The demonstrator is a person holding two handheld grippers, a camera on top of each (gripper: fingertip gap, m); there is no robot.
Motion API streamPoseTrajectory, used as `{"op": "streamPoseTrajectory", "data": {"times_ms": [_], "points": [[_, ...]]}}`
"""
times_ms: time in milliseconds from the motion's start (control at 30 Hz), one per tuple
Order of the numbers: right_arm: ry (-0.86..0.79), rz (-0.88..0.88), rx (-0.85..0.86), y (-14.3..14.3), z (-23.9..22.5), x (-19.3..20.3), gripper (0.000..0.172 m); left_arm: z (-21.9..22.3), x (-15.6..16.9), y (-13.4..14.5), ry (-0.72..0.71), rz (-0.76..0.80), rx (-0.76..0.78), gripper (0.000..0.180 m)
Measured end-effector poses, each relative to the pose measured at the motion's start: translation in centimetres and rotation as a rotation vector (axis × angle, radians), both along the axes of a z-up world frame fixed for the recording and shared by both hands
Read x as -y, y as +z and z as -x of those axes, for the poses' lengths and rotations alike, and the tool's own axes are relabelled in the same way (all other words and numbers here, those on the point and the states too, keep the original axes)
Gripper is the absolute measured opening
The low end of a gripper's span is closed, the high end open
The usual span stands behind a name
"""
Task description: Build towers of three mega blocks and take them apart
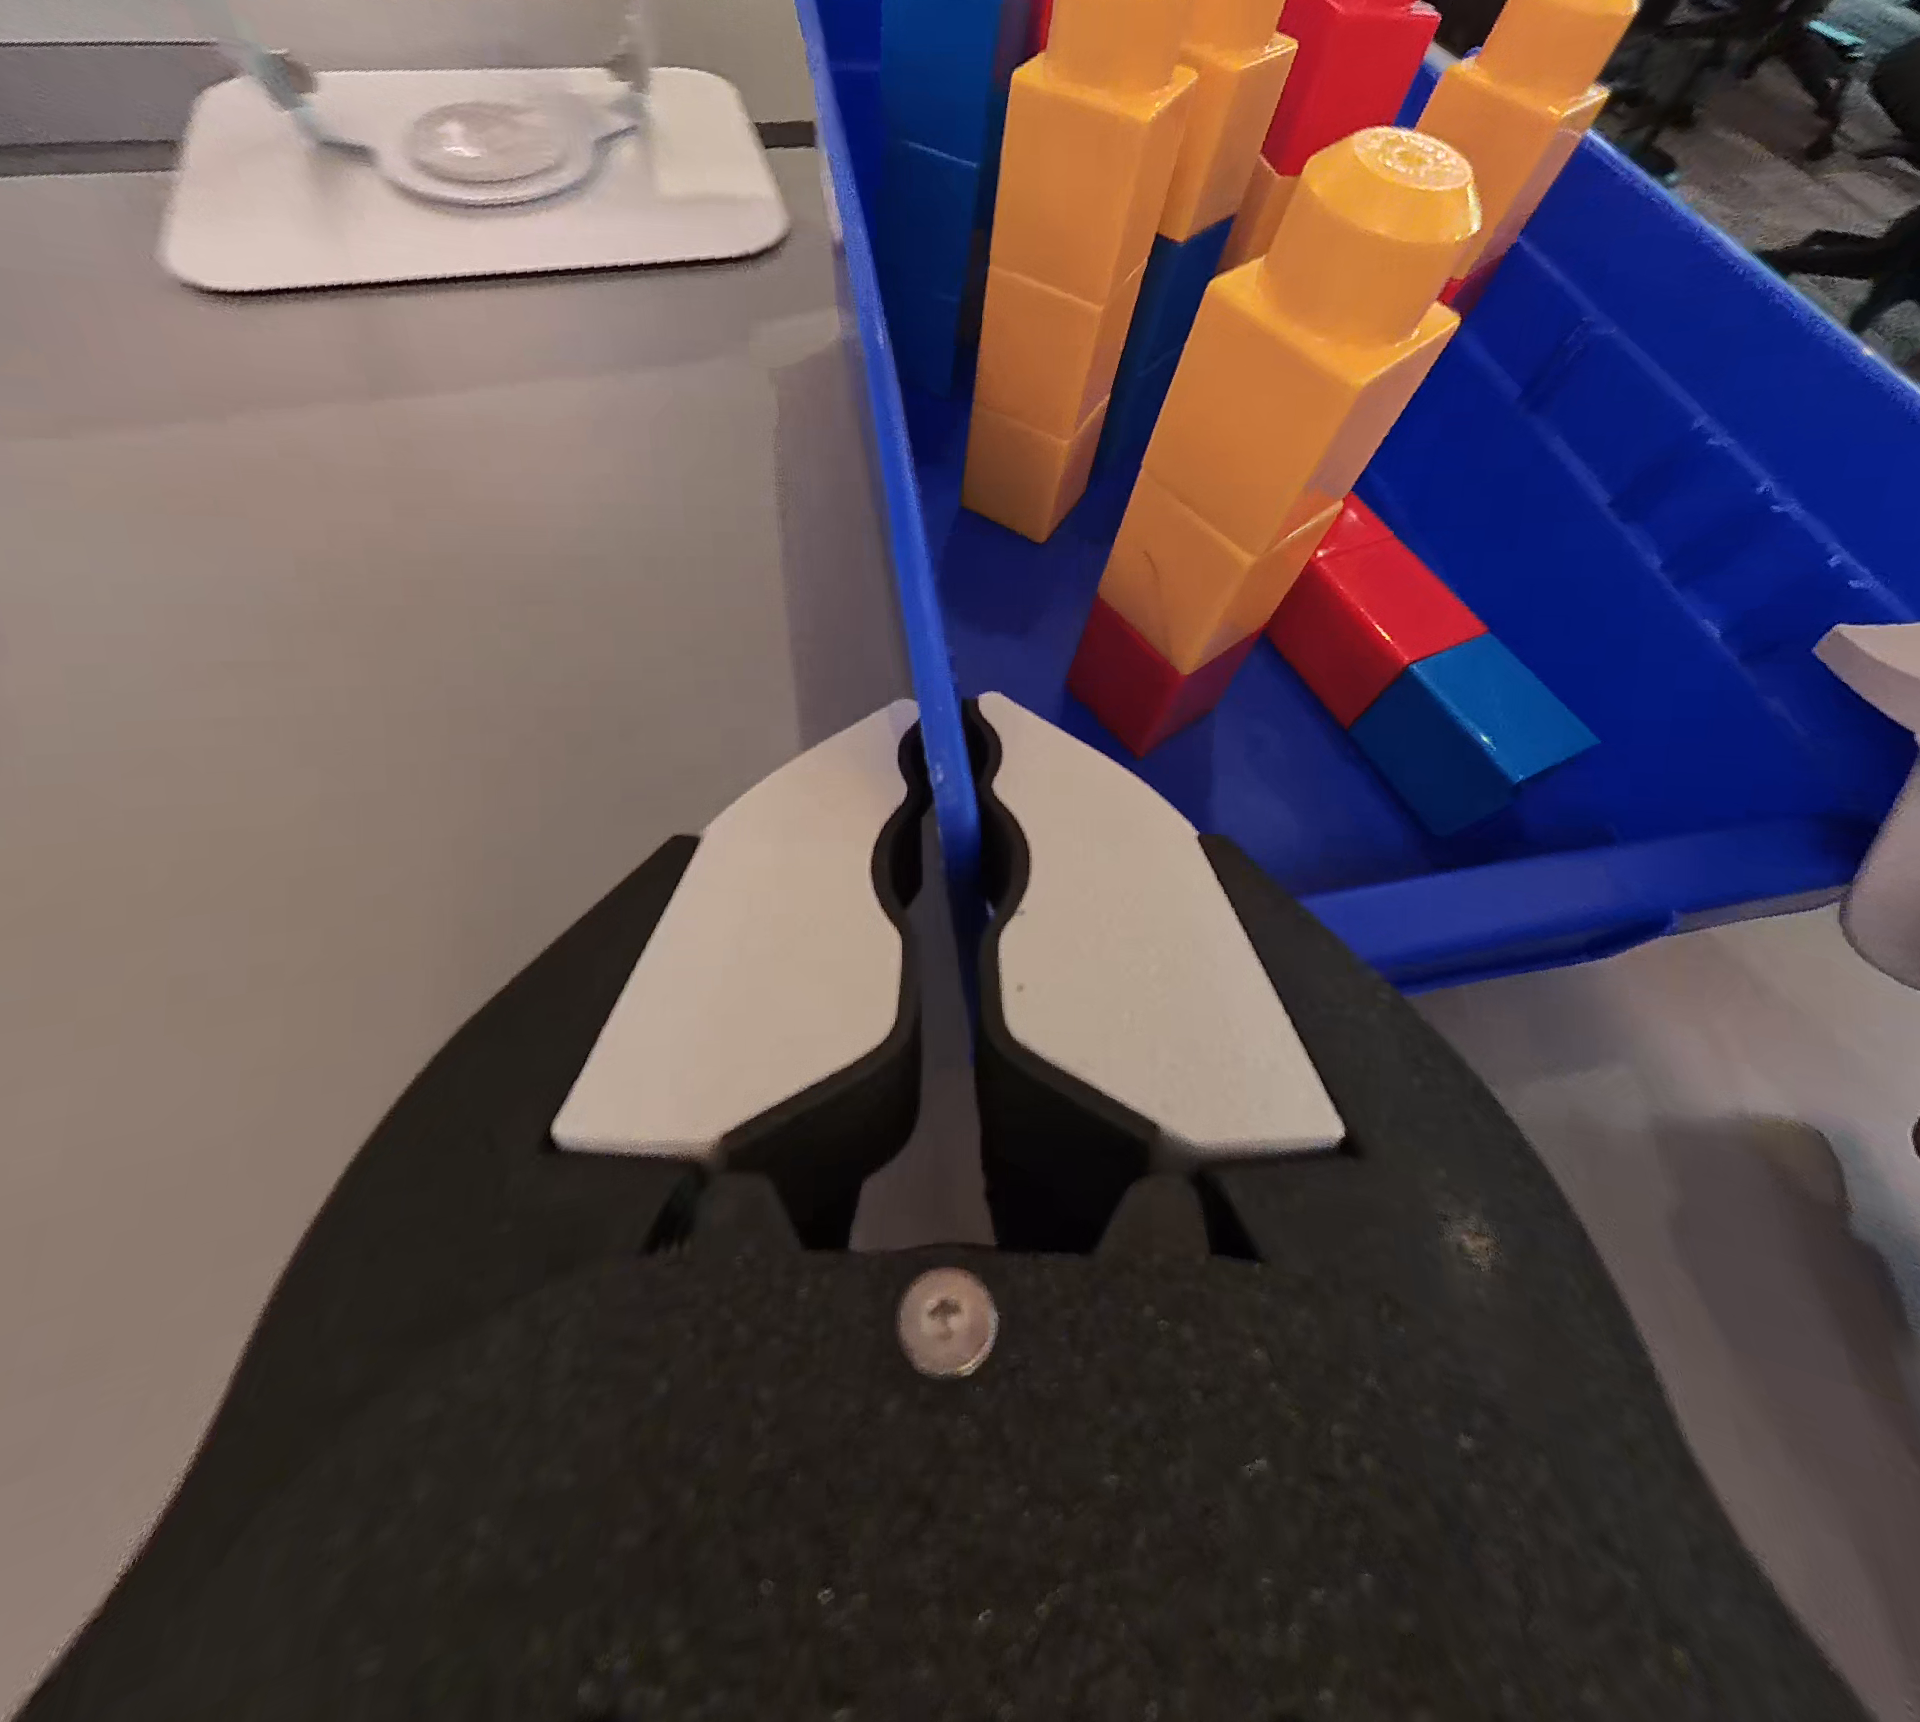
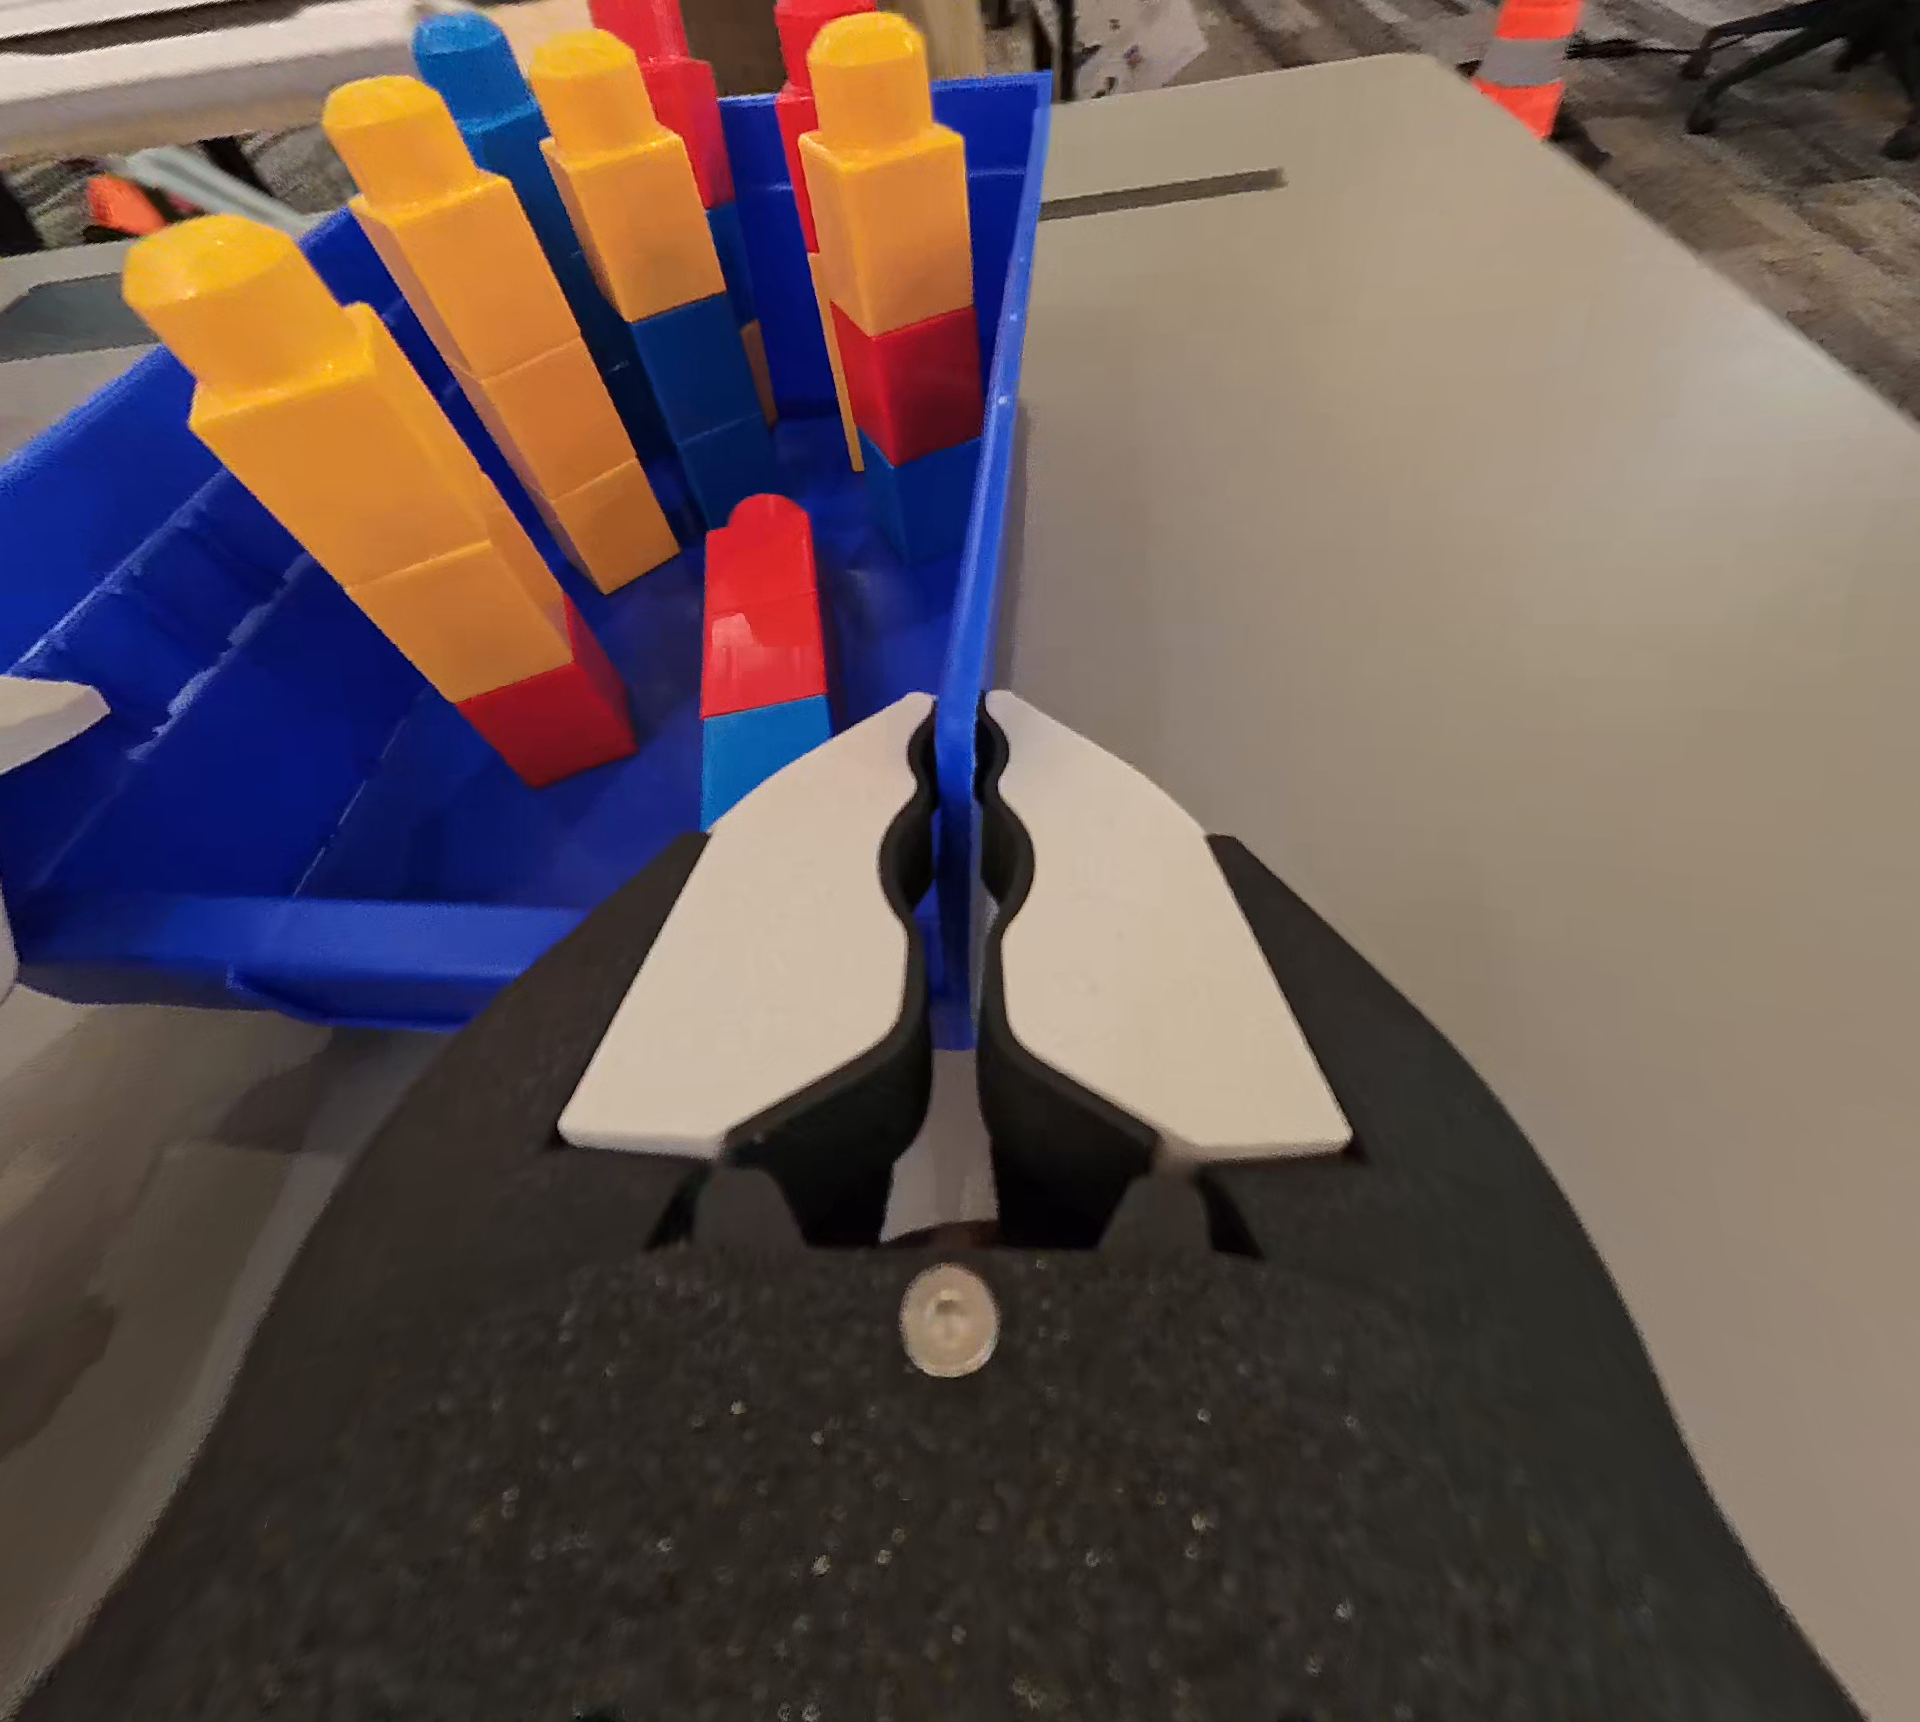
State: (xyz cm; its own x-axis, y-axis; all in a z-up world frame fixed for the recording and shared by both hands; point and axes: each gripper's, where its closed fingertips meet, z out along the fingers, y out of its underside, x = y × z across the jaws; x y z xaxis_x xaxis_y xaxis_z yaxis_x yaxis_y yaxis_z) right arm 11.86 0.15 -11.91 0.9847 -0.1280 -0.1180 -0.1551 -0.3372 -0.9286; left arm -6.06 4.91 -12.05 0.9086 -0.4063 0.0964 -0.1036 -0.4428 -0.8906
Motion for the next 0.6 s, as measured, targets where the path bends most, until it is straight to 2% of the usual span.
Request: {"op": "streamPoseTrajectory", "data": {"times_ms": [400, 600], "points": [[0.248, 0.000, 0.008, 0.1, 17.5, -3.1, 0.004, 18.1, 1.0, 0.2, 0.238, -0.001, -0.001, 0.003], [0.311, -0.003, 0.004, -0.2, 22.1, -4.2, 0.004, 23.2, 0.9, -0.3, 0.305, -0.001, 0.011, 0.004]]}}
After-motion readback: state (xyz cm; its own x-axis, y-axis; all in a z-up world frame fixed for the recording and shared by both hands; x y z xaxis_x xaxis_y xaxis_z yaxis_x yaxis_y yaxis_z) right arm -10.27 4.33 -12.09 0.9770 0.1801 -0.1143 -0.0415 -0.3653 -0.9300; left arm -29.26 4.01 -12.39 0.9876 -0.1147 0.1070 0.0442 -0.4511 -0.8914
